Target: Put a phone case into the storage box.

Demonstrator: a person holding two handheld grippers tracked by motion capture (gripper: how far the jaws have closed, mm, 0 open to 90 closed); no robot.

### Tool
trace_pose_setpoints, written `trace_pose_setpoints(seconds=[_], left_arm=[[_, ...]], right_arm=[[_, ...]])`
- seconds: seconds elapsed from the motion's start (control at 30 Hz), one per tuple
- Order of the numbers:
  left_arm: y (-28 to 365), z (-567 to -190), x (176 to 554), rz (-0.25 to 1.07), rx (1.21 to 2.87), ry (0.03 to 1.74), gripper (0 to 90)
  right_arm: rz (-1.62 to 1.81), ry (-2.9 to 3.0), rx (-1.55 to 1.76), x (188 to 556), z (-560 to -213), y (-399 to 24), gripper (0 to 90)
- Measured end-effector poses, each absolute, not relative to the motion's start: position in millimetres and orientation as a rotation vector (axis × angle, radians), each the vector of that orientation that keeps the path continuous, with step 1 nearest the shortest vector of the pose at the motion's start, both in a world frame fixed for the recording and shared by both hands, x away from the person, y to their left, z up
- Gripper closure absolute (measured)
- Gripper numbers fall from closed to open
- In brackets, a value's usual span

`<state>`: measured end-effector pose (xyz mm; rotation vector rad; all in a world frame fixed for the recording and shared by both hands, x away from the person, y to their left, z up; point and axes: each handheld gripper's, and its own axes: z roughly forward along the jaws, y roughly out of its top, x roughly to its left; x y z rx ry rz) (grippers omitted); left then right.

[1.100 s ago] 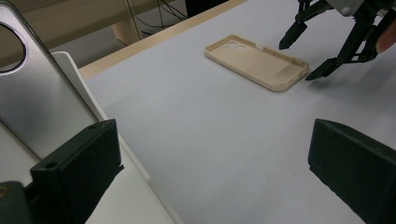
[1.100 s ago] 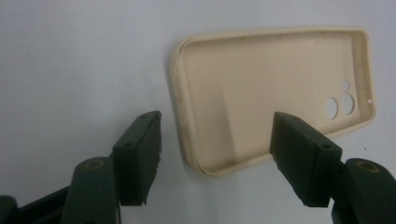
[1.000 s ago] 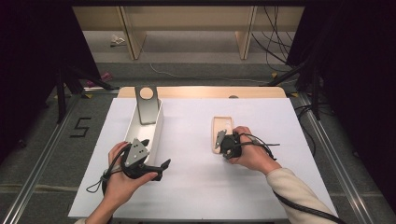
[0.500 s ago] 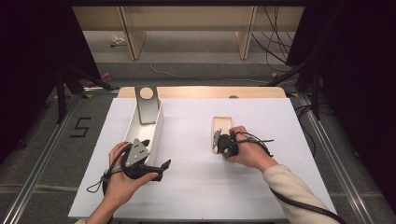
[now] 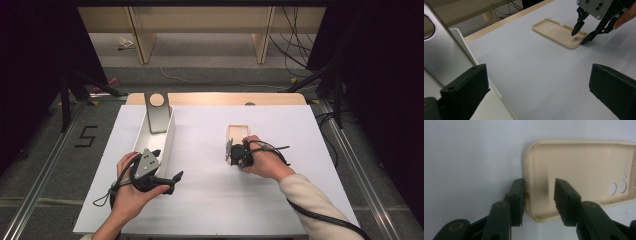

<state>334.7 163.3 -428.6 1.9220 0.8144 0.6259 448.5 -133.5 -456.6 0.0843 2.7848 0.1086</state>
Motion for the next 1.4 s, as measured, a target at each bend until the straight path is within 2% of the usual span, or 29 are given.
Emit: trace_pose_setpoints(seconds=[0.63,1.4], left_arm=[[162.6,-429.0,334.5,0.622,1.924,0.811,1.7],[162.5,-429.5,334.6,0.622,1.925,0.811,1.7]], right_arm=[[0.062,2.828,-0.014,447.4,-458.2,-128.7,80.2],[0.056,2.833,-0.017,446.8,-458.4,-128.7,84.4]])
